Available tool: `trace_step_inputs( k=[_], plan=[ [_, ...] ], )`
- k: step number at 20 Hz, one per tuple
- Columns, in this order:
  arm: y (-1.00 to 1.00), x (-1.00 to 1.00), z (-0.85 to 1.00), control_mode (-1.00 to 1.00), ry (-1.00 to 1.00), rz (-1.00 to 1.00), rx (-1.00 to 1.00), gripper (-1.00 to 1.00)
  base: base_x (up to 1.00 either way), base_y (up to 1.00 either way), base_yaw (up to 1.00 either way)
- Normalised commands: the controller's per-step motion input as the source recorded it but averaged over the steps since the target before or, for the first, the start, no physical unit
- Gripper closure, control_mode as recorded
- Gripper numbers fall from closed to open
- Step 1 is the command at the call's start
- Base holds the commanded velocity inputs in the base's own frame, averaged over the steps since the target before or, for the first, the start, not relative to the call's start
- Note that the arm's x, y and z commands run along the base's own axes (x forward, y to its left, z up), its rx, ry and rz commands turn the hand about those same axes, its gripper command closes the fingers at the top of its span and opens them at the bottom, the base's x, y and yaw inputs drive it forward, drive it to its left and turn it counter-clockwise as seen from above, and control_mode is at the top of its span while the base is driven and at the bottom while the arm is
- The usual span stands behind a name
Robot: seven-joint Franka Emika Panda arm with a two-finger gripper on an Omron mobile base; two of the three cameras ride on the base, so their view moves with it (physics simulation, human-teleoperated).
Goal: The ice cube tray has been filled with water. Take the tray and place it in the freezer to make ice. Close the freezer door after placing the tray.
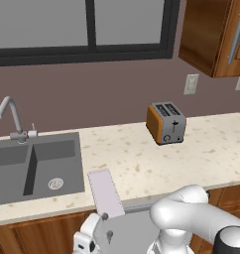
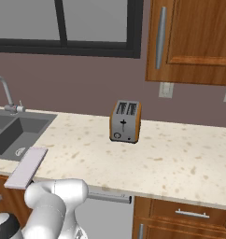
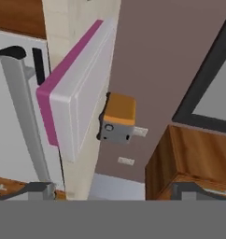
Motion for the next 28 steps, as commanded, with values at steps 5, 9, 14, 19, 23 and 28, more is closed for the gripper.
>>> trace_step_inputs(
  k=[5,9,14,19,23,28],
  plan=[
    [0.0,0.01,0.0,-1.0,-0.01,0.0,0.2,-1.0,0.0,0.0,0.0],
    [0.0,0.17,-0.01,-1.0,0.0,0.01,0.09,-1.0,0.0,0.0,0.0],
    [0.0,0.26,-0.12,-1.0,0.0,0.06,0.0,-1.0,0.0,0.0,0.0],
    [0.0,0.21,-0.34,-1.0,0.0,0.07,0.0,-1.0,0.0,0.0,0.0],
    [0.0,0.18,-0.27,-1.0,0.0,0.06,0.0,-1.0,0.0,0.0,0.0],
    [0.0,0.17,-0.03,-1.0,-0.02,0.03,0.0,-1.0,0.0,0.0,0.0]
  ],
)
